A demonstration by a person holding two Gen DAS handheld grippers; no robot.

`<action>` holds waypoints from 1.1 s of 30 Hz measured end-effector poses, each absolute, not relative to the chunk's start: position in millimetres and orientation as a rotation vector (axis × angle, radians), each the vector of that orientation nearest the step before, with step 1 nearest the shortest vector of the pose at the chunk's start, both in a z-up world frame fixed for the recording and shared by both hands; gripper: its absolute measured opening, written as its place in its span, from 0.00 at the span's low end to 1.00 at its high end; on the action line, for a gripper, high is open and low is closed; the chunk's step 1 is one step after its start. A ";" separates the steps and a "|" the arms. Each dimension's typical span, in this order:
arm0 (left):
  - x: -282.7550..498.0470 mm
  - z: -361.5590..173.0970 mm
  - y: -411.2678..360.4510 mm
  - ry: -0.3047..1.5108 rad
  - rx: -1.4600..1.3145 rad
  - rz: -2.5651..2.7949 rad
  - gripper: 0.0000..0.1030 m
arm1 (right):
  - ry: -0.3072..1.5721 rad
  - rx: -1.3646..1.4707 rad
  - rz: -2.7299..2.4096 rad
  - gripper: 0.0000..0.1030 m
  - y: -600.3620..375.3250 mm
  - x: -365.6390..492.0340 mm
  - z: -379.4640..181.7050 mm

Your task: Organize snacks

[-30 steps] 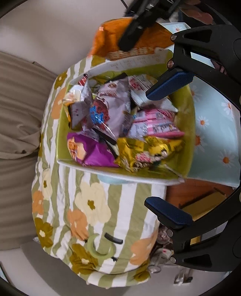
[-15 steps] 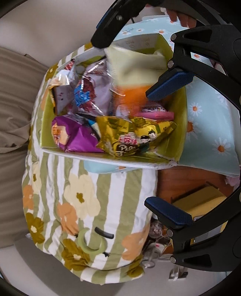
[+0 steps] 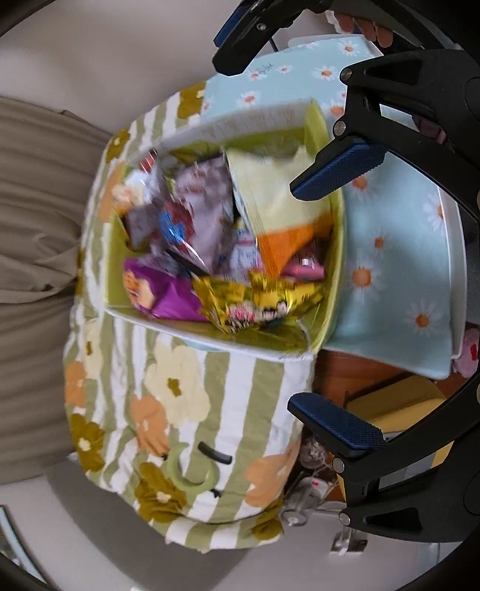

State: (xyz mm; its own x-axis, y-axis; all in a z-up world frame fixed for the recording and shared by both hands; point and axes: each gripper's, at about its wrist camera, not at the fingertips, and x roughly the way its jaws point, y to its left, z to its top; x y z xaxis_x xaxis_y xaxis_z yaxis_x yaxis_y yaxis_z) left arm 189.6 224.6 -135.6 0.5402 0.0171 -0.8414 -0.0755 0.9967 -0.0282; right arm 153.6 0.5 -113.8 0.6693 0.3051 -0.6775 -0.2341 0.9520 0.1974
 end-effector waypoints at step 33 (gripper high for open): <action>34.1 -24.4 76.1 0.624 -0.008 0.009 1.00 | 0.620 0.012 0.026 0.99 -149.3 -5.0 -44.4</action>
State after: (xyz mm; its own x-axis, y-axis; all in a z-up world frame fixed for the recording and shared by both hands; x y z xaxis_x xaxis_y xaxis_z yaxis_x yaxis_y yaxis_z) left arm 34.1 76.1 -24.4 0.8116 0.0063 -0.5842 -0.0112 0.9999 -0.0049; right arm -5.0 -149.3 -44.4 0.8138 0.0279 -0.5805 -0.0208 0.9996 0.0189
